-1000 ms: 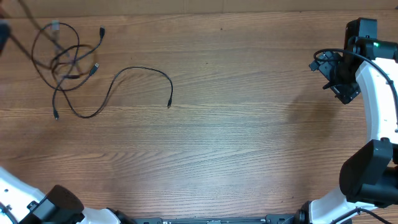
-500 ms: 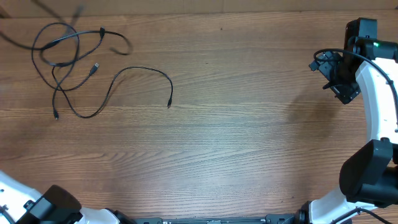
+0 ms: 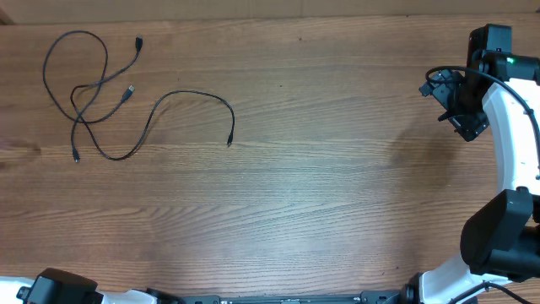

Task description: Untangle cables

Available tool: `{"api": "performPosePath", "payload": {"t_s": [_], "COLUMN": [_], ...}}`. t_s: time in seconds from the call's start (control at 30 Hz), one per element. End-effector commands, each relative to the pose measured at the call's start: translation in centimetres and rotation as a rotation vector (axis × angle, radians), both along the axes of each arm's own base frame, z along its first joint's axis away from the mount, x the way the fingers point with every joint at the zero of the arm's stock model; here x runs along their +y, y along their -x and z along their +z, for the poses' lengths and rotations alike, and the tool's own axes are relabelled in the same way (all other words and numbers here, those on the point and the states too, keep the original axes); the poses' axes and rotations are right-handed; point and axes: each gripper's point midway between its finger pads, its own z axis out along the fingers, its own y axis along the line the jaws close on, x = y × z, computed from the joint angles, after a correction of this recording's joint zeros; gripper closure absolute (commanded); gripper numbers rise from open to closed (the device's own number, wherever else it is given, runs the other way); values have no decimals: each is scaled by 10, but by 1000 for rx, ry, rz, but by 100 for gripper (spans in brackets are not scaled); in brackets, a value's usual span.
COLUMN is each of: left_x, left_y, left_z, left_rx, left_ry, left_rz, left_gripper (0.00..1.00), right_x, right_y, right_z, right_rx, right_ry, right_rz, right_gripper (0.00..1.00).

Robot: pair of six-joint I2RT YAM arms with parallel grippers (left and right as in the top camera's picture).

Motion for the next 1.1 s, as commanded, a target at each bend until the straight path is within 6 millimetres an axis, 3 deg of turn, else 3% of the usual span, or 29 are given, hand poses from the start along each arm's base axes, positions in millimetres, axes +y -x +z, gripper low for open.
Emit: {"api": "performPosePath", "payload": {"t_s": [0.0, 0.1, 0.33, 0.5, 0.67, 0.7, 0.8, 1.07], "left_x": [42, 46, 39, 38, 20, 16, 3, -32], "left_y": [53, 58, 13, 34, 53, 56, 50, 18], "left_z": [-60, -81, -135, -179, -231, -241, -271, -326], "left_rx": [483, 625, 710, 854, 917, 928, 919, 834], "left_ry": [-58, -68, -122, -80, 134, 168, 249, 362], "left_rz": [418, 533, 451, 521, 689, 705, 690, 532], "left_gripper": [96, 96, 96, 96, 96, 94, 59, 50], "right_x": [1, 1, 1, 1, 1, 1, 1, 1], "right_y": [-1, -1, -1, -1, -1, -1, -1, -1], "right_z": [2, 2, 2, 2, 2, 2, 2, 2], "right_rx": [-8, -8, -8, -7, -8, -8, -8, -8], "right_ry": [4, 4, 4, 4, 4, 4, 4, 4], "right_rz": [0, 0, 0, 0, 0, 0, 0, 0], "right_gripper": [0, 0, 0, 0, 0, 0, 0, 0]}}
